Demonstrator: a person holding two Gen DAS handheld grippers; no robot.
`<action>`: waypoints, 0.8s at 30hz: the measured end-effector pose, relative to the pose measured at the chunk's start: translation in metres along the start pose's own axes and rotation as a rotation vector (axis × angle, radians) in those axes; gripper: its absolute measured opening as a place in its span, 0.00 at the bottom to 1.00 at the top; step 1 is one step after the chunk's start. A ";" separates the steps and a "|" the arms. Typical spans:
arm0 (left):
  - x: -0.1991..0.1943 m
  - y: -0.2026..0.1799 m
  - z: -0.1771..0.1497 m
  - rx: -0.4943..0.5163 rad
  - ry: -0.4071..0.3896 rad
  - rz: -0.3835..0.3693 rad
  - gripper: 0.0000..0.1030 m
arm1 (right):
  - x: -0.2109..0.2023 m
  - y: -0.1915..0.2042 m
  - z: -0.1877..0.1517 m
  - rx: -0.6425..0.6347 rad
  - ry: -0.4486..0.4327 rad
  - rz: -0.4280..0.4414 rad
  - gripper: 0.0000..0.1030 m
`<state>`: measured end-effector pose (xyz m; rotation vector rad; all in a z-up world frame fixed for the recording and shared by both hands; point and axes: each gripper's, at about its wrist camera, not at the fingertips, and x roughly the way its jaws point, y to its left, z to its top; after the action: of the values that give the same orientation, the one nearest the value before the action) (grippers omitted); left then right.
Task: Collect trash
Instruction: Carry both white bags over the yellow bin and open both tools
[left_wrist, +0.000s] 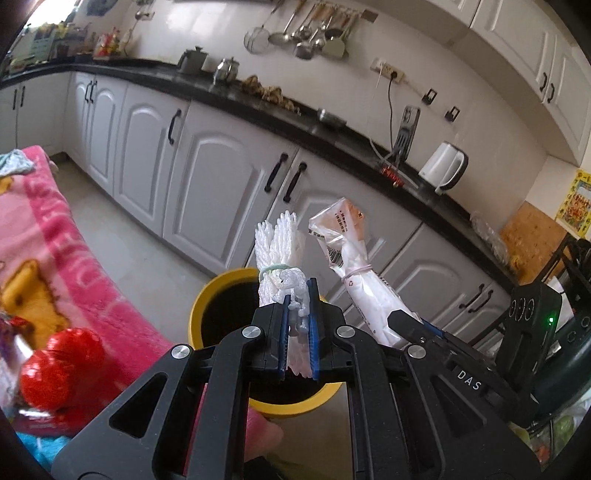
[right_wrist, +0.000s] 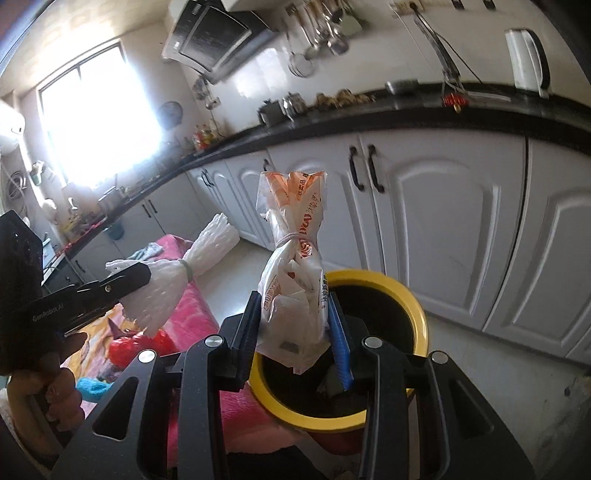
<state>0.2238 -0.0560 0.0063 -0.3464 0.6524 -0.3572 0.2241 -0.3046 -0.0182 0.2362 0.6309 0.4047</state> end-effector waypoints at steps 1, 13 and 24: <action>0.004 0.002 -0.001 -0.003 0.007 -0.001 0.05 | 0.005 -0.002 -0.001 0.009 0.010 -0.002 0.33; 0.042 0.024 -0.017 -0.072 0.069 0.017 0.50 | 0.039 -0.028 -0.016 0.080 0.063 -0.068 0.63; 0.000 0.035 -0.018 -0.046 0.003 0.106 0.75 | 0.015 -0.006 -0.007 0.024 -0.009 -0.072 0.78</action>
<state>0.2195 -0.0282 -0.0220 -0.3542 0.6802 -0.2422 0.2327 -0.3025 -0.0336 0.2372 0.6343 0.3267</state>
